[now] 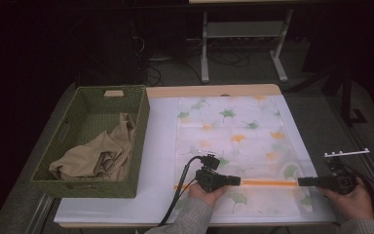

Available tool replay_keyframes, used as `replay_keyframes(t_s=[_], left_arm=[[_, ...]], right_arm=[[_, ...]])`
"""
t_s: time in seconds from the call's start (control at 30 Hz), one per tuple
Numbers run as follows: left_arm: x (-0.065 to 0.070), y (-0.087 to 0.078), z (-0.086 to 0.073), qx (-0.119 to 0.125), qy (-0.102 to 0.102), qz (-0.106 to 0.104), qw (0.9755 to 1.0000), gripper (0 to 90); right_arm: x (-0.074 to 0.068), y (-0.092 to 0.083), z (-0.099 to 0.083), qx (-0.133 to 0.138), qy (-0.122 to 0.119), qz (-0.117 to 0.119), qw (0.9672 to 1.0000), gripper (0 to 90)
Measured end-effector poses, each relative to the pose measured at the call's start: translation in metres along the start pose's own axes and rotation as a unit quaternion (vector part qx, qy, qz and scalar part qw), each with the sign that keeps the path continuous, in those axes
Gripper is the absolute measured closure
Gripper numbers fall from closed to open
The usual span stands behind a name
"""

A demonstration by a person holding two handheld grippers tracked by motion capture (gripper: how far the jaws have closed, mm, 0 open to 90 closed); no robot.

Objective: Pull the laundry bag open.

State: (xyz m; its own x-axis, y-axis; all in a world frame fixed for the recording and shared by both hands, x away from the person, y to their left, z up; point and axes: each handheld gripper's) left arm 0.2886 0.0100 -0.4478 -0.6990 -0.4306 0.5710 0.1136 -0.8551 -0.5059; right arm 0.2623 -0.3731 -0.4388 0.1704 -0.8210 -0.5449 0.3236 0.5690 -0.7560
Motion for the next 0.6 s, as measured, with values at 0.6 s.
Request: replay_keyframes(t_s=[0.6], left_arm=[[-0.007,-0.020,-0.007,0.003,-0.006,0.013,0.9999,89.9]], right_arm=[[-0.001,-0.001,-0.001,0.004,-0.004,-0.006,1.0000,84.4]])
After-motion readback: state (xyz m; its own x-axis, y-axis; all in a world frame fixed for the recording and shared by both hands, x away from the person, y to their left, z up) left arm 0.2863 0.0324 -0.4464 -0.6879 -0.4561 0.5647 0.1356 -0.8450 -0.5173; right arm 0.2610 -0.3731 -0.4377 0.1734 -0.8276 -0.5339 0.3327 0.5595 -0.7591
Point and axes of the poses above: each handheld gripper's, and its own axes: y roughly forward along the jaws, z roughly out of its top, x roughly to its right, and after that the axes turned 9 degrees about y, right-handed
